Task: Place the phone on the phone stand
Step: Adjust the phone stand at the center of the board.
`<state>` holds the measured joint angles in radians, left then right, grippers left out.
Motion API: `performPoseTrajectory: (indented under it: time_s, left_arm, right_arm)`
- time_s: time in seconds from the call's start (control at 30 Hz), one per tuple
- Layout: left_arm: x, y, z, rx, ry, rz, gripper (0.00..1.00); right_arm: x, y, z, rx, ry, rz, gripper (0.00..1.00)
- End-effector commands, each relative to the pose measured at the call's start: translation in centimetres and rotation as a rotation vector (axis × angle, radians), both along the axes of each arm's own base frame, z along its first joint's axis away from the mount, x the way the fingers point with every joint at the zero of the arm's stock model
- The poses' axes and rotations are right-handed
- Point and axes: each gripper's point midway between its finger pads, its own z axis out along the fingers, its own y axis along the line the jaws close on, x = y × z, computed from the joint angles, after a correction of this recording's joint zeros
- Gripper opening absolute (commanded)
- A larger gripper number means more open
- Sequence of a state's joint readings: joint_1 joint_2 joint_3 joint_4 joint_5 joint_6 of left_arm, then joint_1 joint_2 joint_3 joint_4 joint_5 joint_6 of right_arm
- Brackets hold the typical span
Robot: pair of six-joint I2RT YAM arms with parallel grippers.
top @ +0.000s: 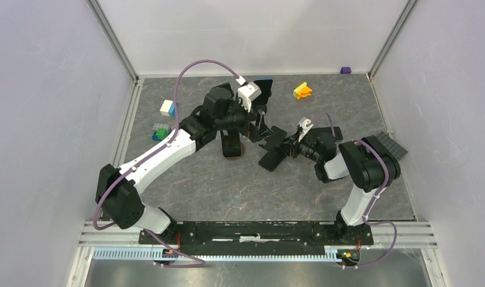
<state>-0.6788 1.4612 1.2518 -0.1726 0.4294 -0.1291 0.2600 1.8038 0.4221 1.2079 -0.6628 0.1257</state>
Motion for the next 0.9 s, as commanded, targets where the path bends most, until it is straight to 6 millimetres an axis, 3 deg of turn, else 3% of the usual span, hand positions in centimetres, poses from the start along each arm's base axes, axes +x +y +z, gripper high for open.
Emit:
performPoseTrajectory:
  time_s: [0.0, 0.33, 0.57, 0.7, 0.87]
  left_arm:
    - [-0.2, -0.1, 1.3, -0.046, -0.049, -0.022, 1.0]
    - [0.3, -0.5, -0.5, -0.026, -0.013, -0.02, 1.0]
    - [0.2, -0.6, -0.5, -0.029, -0.003, -0.027, 1.0]
    - [0.0, -0.5, -0.2, -0.035, -0.01, -0.027, 1.0]
    - [-0.2, -0.5, 0.0, -0.045, -0.006, -0.033, 1.0]
  right_arm:
    - [0.2, -0.3, 0.5, -0.003, -0.061, -0.024, 0.31]
    - [-0.7, -0.7, 0.6, -0.018, -0.057, -0.038, 0.49]
    - [-1.1, -1.6, 0.1, -0.068, -0.011, -0.078, 0.49]
    - [-0.8, -2.8, -1.5, -0.151, 0.067, -0.133, 0.49]
    - [-1.3, -2.9, -2.2, -0.151, 0.117, -0.143, 0.48]
